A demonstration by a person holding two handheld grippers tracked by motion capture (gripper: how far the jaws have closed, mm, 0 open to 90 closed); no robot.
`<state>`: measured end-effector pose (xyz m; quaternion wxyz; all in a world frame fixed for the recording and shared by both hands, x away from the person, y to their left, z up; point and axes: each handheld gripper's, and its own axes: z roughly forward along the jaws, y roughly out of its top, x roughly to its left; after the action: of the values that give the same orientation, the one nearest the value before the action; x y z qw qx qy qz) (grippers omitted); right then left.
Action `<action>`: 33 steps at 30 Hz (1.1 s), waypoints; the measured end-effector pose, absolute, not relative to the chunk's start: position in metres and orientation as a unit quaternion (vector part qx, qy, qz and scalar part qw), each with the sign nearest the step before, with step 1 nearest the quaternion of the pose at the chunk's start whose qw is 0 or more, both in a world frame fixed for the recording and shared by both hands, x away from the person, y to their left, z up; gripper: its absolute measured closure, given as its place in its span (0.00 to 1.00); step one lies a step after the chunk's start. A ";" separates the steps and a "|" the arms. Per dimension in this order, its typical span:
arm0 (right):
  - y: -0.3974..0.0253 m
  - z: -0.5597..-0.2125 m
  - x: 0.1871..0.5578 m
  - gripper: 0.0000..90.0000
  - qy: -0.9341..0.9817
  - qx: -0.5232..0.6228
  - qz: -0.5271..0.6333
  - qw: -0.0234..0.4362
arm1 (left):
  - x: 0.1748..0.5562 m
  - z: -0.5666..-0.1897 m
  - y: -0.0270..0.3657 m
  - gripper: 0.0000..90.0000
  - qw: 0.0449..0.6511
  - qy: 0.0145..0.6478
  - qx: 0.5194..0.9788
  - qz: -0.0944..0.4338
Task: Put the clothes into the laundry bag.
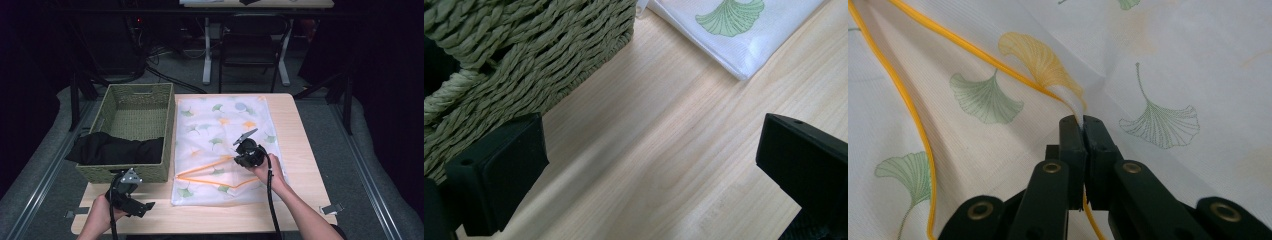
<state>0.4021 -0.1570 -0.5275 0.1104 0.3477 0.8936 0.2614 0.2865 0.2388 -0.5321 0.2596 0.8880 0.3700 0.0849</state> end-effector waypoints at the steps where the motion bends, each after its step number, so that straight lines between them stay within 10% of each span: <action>1: -0.157 -0.526 0.402 0.98 0.892 0.348 0.265 0.111 | 0.286 -0.532 0.239 0.00 0.260 0.370 0.888 0.085; 33: -0.167 -0.495 0.399 0.98 0.859 0.356 0.342 0.137 | 0.286 -0.532 0.239 0.00 0.260 0.364 0.890 0.084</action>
<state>0.3992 -0.1669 -0.4947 0.1373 0.3561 0.8586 0.3423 0.2865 0.2393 -0.5315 0.2603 0.8902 0.3642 0.0842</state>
